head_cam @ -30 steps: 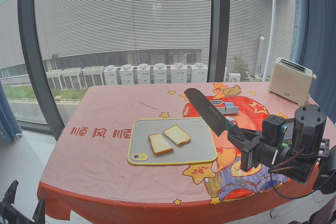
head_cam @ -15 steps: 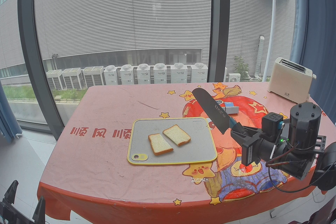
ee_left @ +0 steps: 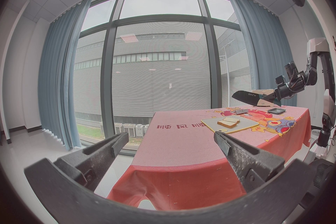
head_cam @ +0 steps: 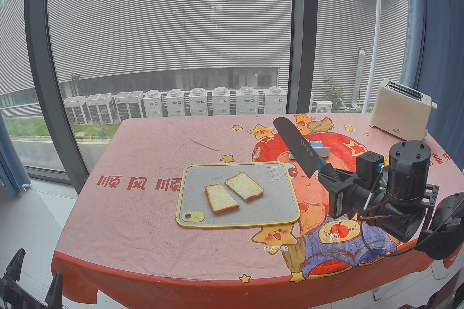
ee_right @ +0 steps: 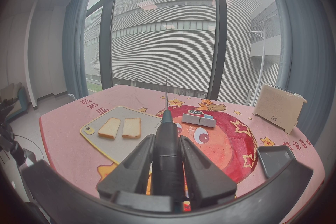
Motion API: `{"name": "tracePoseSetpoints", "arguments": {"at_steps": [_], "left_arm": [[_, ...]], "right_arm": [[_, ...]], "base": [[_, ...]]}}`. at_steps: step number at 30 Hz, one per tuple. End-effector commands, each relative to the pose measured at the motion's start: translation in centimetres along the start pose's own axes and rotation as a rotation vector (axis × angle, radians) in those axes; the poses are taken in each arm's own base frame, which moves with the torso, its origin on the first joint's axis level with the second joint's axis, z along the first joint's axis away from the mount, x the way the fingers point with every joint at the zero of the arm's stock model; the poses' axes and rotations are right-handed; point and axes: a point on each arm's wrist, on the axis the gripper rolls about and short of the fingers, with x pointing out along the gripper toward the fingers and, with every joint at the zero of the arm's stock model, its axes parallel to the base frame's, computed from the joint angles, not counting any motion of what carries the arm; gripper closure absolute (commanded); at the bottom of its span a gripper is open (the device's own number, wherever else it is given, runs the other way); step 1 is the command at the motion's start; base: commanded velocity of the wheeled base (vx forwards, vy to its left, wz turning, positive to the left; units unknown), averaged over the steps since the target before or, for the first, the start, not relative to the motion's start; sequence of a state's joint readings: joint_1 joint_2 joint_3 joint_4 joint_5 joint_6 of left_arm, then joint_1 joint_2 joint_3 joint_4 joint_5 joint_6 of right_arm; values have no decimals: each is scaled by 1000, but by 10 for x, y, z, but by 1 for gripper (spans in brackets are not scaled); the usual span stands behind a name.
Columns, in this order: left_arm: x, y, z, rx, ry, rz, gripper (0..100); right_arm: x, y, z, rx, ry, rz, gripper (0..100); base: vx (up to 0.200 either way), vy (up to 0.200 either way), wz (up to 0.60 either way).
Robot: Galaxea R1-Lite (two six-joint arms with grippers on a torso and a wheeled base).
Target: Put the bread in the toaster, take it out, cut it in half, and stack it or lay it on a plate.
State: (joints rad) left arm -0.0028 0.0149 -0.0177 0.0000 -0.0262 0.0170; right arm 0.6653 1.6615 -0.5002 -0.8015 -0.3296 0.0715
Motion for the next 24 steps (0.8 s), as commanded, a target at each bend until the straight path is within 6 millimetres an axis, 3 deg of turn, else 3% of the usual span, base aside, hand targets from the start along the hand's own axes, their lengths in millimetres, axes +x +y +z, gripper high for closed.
{"name": "tracePoseSetpoints", "arguments": {"at_steps": [1,24], "left_arm": [[1,0,-5,0,12,0,0],[1,0,-5,0,12,0,0]], "right_arm": [[11,-4,-6,3,16,-25,100],[24,-23,-7,23,33,-112,100]], "base": [[0,0,0],[0,0,0]]}}
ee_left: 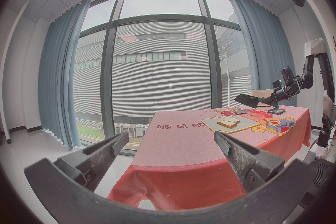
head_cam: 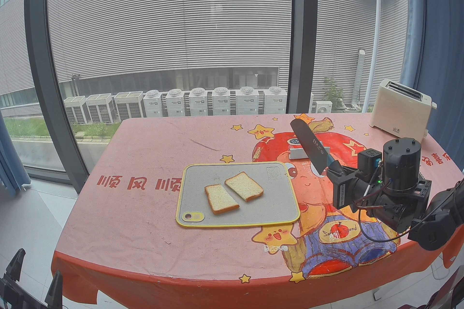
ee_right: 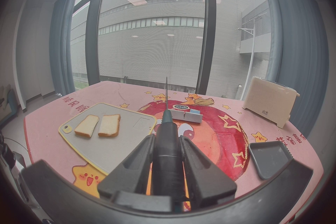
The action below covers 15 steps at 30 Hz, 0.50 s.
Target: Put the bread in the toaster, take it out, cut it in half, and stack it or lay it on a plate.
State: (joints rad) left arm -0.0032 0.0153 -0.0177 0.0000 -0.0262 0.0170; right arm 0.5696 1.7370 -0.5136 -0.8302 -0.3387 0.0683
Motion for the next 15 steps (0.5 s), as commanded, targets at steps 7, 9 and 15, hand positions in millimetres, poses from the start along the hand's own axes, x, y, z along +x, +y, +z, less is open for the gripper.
{"name": "tracePoseSetpoints", "arguments": {"at_steps": [7,9,15], "left_arm": [[1,0,-5,0,12,0,0],[1,0,-5,0,12,0,0],[1,0,-5,0,12,0,0]], "right_arm": [[7,-10,3,14,-2,-39,100],[8,-12,3,15,3,-48,100],[10,-16,4,20,1,-62,100]], "base": [[0,0,0],[0,0,0],[0,0,0]]}}
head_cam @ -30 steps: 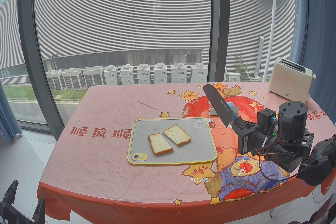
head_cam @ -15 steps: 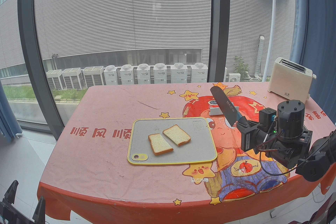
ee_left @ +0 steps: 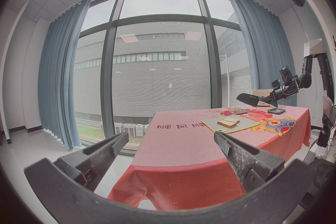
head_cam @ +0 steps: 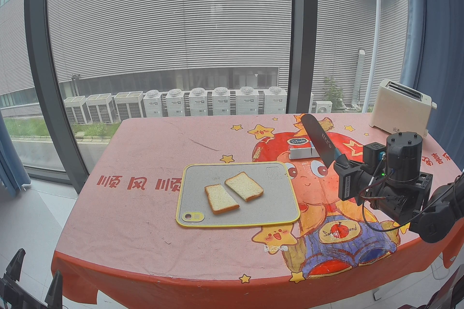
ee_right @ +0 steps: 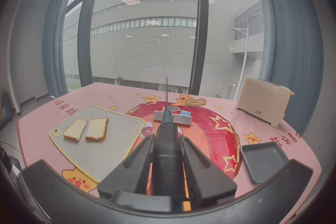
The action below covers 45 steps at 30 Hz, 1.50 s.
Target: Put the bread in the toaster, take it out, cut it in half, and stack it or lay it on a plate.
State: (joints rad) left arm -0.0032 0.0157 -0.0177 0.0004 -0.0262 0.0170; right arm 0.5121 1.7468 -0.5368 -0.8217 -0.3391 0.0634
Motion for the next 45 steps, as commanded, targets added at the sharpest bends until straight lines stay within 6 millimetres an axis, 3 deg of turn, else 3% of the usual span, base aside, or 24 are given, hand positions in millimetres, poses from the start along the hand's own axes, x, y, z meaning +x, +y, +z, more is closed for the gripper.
{"name": "tracePoseSetpoints", "arguments": {"at_steps": [1,29,45], "left_arm": [[1,0,-5,0,12,0,0],[1,0,-5,0,11,0,0],[1,0,-5,0,11,0,0]], "right_arm": [[3,-2,-1,1,8,-10,100],[5,-5,-7,-18,61,-54,100],[19,-9,-9,-2,79,-79,100]], "base": [[0,0,0],[0,0,0],[0,0,0]]}}
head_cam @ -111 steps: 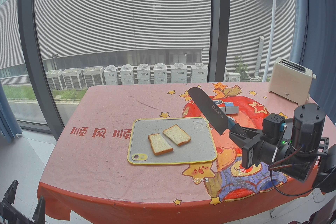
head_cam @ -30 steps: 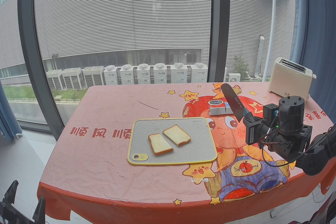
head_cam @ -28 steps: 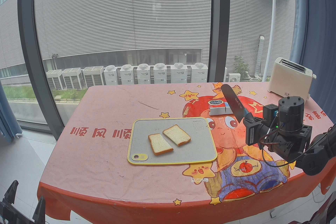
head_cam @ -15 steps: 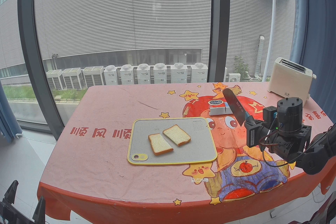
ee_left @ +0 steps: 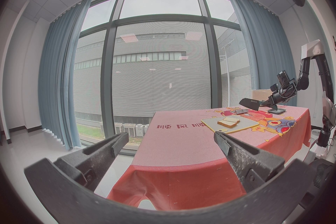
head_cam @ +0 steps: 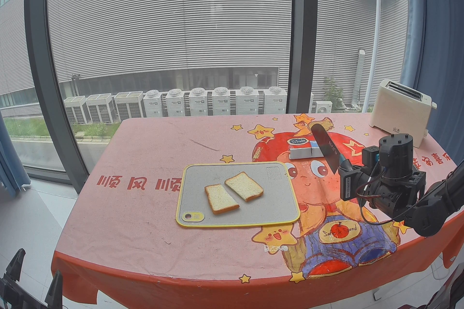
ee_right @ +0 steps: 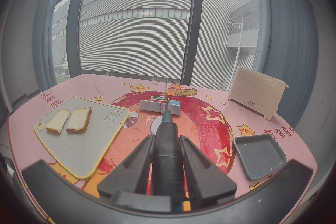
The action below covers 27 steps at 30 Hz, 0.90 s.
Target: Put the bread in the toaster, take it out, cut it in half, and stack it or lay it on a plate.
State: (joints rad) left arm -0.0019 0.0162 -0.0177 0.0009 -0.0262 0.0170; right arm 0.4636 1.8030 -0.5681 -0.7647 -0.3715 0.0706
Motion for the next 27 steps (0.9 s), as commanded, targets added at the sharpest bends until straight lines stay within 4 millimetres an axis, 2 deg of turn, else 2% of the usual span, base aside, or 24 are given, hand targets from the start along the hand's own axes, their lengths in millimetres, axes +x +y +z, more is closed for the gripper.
{"name": "tracePoseSetpoints", "arguments": {"at_steps": [1,27], "left_arm": [[1,0,-5,0,10,-1,0],[1,0,-5,0,10,-1,0]], "right_arm": [[1,2,0,-1,2,5,100],[6,7,-5,10,21,24,100]], "base": [[0,0,0],[0,0,0]]}}
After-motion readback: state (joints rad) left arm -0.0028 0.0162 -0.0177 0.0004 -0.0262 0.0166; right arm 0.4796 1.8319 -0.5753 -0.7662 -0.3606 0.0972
